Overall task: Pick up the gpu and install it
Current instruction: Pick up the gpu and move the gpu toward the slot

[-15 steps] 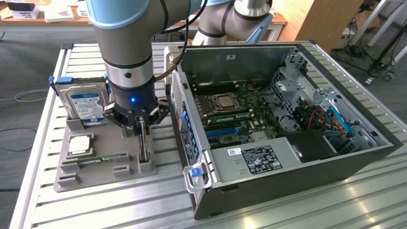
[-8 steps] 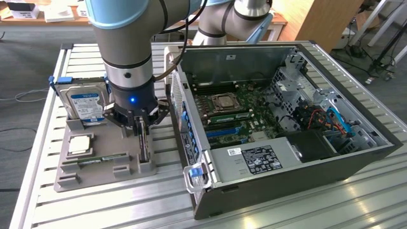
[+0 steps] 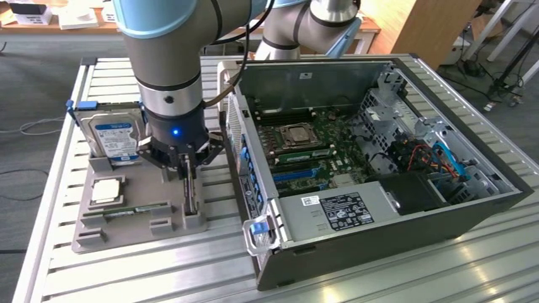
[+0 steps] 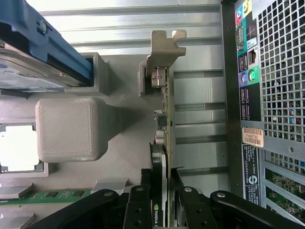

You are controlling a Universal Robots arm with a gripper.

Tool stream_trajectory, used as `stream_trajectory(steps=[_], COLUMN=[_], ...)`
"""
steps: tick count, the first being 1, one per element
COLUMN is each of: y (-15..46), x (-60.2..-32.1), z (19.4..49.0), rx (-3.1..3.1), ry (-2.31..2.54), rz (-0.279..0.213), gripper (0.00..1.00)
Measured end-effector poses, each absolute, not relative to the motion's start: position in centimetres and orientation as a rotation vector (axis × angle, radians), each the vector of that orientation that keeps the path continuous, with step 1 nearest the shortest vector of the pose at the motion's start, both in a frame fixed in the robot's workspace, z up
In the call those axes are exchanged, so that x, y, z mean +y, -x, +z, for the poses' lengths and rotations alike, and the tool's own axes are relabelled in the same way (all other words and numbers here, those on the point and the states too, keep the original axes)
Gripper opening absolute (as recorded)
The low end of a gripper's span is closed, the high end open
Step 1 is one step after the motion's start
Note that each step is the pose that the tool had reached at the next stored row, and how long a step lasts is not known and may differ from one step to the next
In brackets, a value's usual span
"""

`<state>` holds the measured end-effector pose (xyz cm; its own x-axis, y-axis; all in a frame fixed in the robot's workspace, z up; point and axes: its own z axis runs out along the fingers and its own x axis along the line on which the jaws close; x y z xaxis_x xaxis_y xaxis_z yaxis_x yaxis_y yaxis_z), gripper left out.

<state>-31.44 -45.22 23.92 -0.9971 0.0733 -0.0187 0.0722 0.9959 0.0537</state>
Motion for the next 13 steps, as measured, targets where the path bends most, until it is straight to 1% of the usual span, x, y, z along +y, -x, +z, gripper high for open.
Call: stream_trajectory(steps=[13], y=[31.44], x=[-45.22], z=[24.19], rx=[3.120], ry=[-0.046], rz=[0.084], gripper=[0.27])
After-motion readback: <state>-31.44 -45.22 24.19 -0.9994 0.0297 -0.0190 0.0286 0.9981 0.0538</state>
